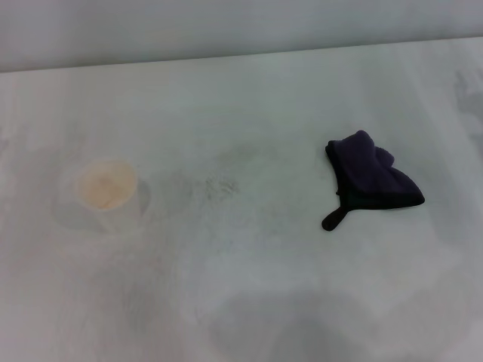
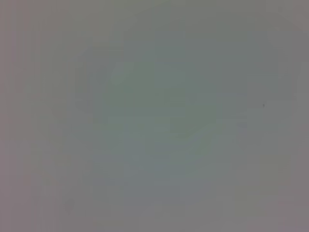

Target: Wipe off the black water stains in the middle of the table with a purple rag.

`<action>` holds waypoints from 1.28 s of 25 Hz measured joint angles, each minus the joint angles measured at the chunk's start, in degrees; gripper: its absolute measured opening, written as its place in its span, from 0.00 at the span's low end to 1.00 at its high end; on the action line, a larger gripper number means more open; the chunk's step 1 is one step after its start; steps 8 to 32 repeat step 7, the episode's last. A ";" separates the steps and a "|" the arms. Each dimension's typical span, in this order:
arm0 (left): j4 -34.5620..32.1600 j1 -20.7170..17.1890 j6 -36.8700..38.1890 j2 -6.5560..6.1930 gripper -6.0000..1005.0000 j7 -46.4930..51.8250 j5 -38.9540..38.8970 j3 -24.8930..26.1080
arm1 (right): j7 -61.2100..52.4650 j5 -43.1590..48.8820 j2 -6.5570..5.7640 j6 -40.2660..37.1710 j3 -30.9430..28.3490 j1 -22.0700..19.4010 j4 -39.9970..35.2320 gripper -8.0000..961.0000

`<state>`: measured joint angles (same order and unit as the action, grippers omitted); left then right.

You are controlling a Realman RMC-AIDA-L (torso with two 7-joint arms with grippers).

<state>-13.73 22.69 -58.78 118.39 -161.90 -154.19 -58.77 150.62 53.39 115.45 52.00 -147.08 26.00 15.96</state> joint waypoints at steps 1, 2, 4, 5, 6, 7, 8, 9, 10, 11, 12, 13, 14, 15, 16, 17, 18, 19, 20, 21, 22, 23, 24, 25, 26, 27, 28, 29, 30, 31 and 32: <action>0.00 0.13 0.05 0.00 0.87 0.00 -0.06 0.02 | -0.04 -0.67 0.02 1.00 -0.01 -0.34 -0.50 0.42; -0.01 0.27 0.06 0.00 0.87 0.00 -0.16 0.02 | -0.04 -1.40 0.05 1.83 -0.03 -0.67 -0.97 0.42; -0.09 0.53 -0.09 0.01 0.87 0.00 -0.35 0.35 | 0.08 -3.41 0.05 3.73 -0.04 -1.50 -1.78 0.42; -0.18 0.69 -0.32 0.04 0.87 0.00 -0.42 0.95 | 0.18 -4.56 0.05 4.78 -0.07 -2.04 -2.05 0.42; -0.24 0.83 -0.46 0.10 0.87 0.00 -0.50 2.13 | 0.23 -5.55 0.08 5.66 -0.08 -2.51 -2.29 0.42; -0.28 0.91 -0.55 0.15 0.87 0.00 -0.53 2.84 | 0.25 -6.41 0.09 6.28 -0.09 -2.90 -2.49 0.42; -0.28 0.91 -0.55 0.15 0.87 0.00 -0.53 2.84 | 0.25 -6.41 0.09 6.28 -0.09 -2.90 -2.49 0.42; -0.28 0.91 -0.55 0.15 0.87 0.00 -0.53 2.84 | 0.25 -6.41 0.09 6.28 -0.09 -2.90 -2.49 0.42; -0.28 0.91 -0.55 0.15 0.87 0.00 -0.53 2.84 | 0.25 -6.41 0.09 6.28 -0.09 -2.90 -2.49 0.42; -0.28 0.91 -0.55 0.15 0.87 0.00 -0.53 2.84 | 0.25 -6.41 0.09 6.28 -0.09 -2.90 -2.49 0.42; -0.28 0.91 -0.55 0.15 0.87 0.00 -0.53 2.84 | 0.25 -6.41 0.09 6.28 -0.09 -2.90 -2.49 0.42; -0.28 0.91 -0.55 0.15 0.87 0.00 -0.53 2.84 | 0.25 -6.41 0.09 6.28 -0.09 -2.90 -2.49 0.42; -0.28 0.91 -0.55 0.15 0.87 0.00 -0.53 2.84 | 0.25 -6.41 0.09 6.28 -0.09 -2.90 -2.49 0.42; -0.28 0.91 -0.55 0.15 0.87 0.00 -0.53 2.84 | 0.25 -6.41 0.09 6.28 -0.09 -2.90 -2.49 0.42; -0.28 0.91 -0.55 0.15 0.87 0.00 -0.53 2.84 | 0.25 -6.41 0.09 6.28 -0.09 -2.90 -2.49 0.42; -0.28 0.91 -0.55 0.15 0.87 0.00 -0.53 2.84 | 0.25 -6.41 0.09 6.28 -0.09 -2.90 -2.49 0.42; -0.28 0.91 -0.55 0.15 0.87 0.00 -0.53 2.84 | 0.25 -6.41 0.09 6.28 -0.09 -2.90 -2.49 0.42; -0.28 0.91 -0.55 0.15 0.87 0.00 -0.53 2.84 | 0.25 -6.41 0.09 6.28 -0.09 -2.90 -2.49 0.42; -0.28 0.91 -0.55 0.15 0.87 0.00 -0.53 2.84 | 0.25 -6.41 0.09 6.28 -0.09 -2.90 -2.49 0.42; -0.28 0.91 -0.55 0.15 0.87 0.00 -0.53 2.84 | 0.25 -6.41 0.09 6.28 -0.09 -2.90 -2.49 0.42; -0.28 0.91 -0.55 0.15 0.87 0.00 -0.53 2.84 | 0.25 -6.41 0.09 6.28 -0.09 -2.90 -2.49 0.42; -0.28 0.91 -0.55 0.15 0.87 0.00 -0.53 2.84 | 0.25 -6.41 0.09 6.28 -0.09 -2.90 -2.49 0.42; -0.28 0.91 -0.55 0.15 0.87 0.00 -0.53 2.84 | 0.25 -6.41 0.09 6.28 -0.09 -2.90 -2.49 0.42; -0.28 0.91 -0.55 0.15 0.87 0.00 -0.53 2.84 | 0.25 -6.41 0.09 6.28 -0.09 -2.90 -2.49 0.42; -0.28 0.91 -0.55 0.15 0.87 0.00 -0.53 2.84 | 0.25 -6.41 0.09 6.28 -0.09 -2.90 -2.49 0.42; -0.28 0.91 -0.55 0.15 0.87 0.00 -0.53 2.84 | 0.25 -6.41 0.09 6.28 -0.09 -2.90 -2.49 0.42; -0.28 0.91 -0.55 0.15 0.87 0.00 -0.53 2.84 | 0.25 -6.41 0.09 6.28 -0.09 -2.90 -2.49 0.42; -0.28 0.91 -0.55 0.15 0.87 0.00 -0.53 2.84 | 0.25 -6.41 0.09 6.28 -0.09 -2.90 -2.49 0.42; -0.28 0.91 -0.55 0.15 0.87 0.00 -0.53 2.84 | 0.25 -6.41 0.09 6.28 -0.09 -2.90 -2.49 0.42; -0.28 0.91 -0.55 0.15 0.87 0.00 -0.53 2.84 | 0.25 -6.41 0.09 6.28 -0.09 -2.90 -2.49 0.42; -0.28 0.91 -0.55 0.15 0.87 0.00 -0.53 2.84 | 0.25 -6.41 0.09 6.28 -0.09 -2.90 -2.49 0.42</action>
